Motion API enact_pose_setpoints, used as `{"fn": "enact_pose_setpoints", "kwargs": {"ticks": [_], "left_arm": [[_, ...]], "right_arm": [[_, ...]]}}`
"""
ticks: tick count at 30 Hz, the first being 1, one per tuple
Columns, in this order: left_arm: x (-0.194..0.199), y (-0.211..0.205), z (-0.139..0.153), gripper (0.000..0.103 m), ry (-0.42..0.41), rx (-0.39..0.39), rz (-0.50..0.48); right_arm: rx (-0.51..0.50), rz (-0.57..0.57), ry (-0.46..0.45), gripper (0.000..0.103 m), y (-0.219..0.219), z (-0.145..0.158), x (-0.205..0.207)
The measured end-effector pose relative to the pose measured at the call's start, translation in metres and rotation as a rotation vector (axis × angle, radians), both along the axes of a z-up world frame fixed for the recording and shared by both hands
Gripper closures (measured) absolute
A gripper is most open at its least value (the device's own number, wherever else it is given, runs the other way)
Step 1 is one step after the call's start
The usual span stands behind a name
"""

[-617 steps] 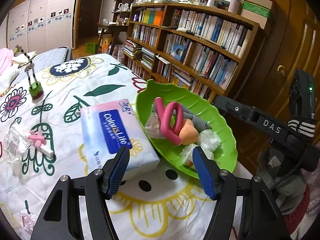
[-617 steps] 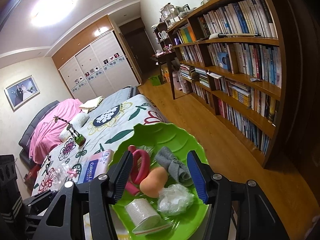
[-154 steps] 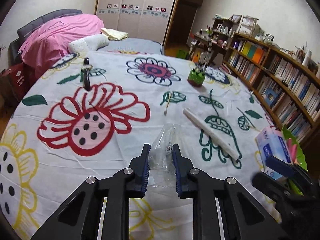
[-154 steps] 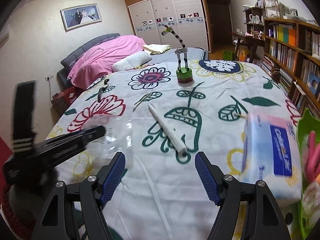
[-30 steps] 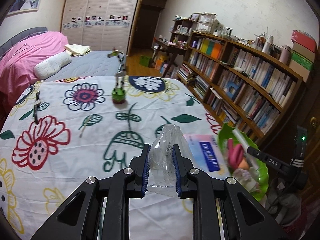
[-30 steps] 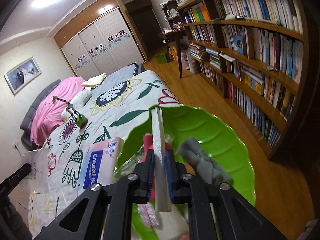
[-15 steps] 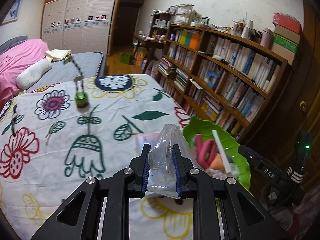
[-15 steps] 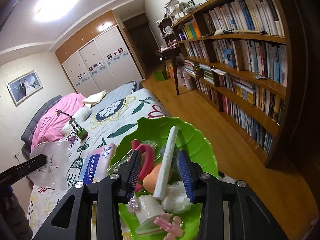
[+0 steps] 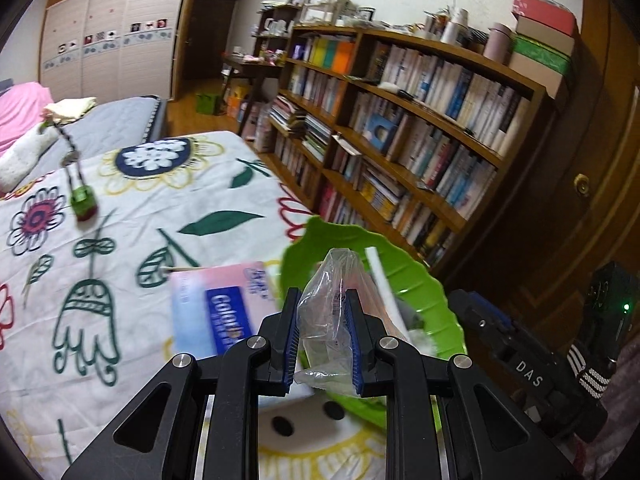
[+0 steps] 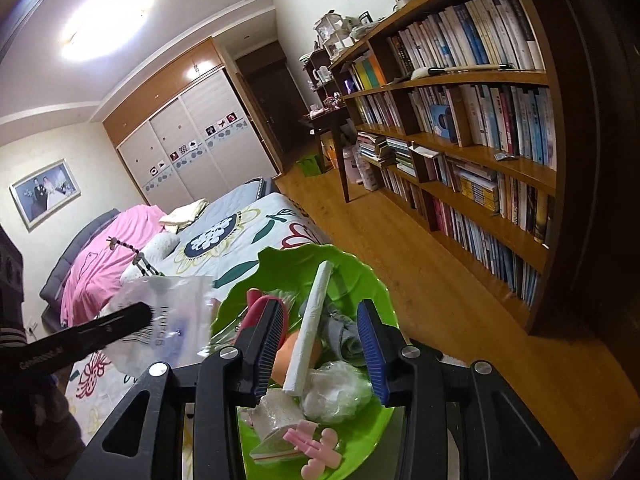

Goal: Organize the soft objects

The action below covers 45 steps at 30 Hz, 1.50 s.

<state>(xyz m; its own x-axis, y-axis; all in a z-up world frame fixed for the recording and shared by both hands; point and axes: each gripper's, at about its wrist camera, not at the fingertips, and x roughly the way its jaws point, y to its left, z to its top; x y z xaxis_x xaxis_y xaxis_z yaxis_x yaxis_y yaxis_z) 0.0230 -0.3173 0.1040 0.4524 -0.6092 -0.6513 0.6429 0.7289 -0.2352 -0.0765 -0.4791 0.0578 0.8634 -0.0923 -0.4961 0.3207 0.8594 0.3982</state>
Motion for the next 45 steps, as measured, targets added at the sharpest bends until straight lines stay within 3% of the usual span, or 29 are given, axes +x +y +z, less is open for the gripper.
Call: {"fn": "enact_pose_setpoints", "kwargs": {"ticks": [10, 13, 15, 19, 24, 28, 31, 35, 43, 45], "left_arm": [[0.002, -0.031, -0.015, 0.081, 0.030, 0.004, -0.053], [0.003, -0.041, -0.019, 0.077, 0.030, 0.012, -0.071], [0.004, -0.046, -0.023, 0.074, 0.028, 0.011, -0.085], [0.006, -0.051, -0.027, 0.046, 0.020, 0.024, -0.089], [0.012, -0.041, -0.029, 0.039, 0.044, 0.012, -0.058], [0.015, -0.032, -0.027, 0.026, 0.044, 0.000, -0.024], [0.017, -0.026, -0.025, 0.025, 0.045, -0.006, 0.009], [0.009, -0.023, -0.019, 0.021, -0.053, 0.053, 0.062], [-0.013, -0.015, -0.007, 0.012, -0.236, 0.123, 0.103], [-0.019, -0.015, -0.004, 0.012, -0.275, 0.144, 0.109]], "right_arm": [[-0.048, -0.046, 0.010, 0.061, -0.004, -0.004, -0.001], [-0.044, -0.051, 0.006, 0.061, -0.006, -0.004, -0.003], [-0.049, -0.061, 0.001, 0.061, -0.008, -0.003, -0.005], [-0.052, -0.070, -0.005, 0.061, -0.011, -0.001, -0.007], [-0.052, -0.072, -0.005, 0.061, -0.012, -0.001, -0.007], [-0.055, -0.067, -0.003, 0.061, -0.012, -0.001, -0.008], [-0.055, -0.067, -0.001, 0.061, -0.011, -0.002, -0.008], [-0.063, -0.061, 0.005, 0.054, -0.007, -0.002, -0.009], [-0.087, -0.074, 0.007, 0.053, -0.003, 0.002, -0.017], [-0.096, -0.069, 0.009, 0.048, 0.000, 0.002, -0.018]]}}
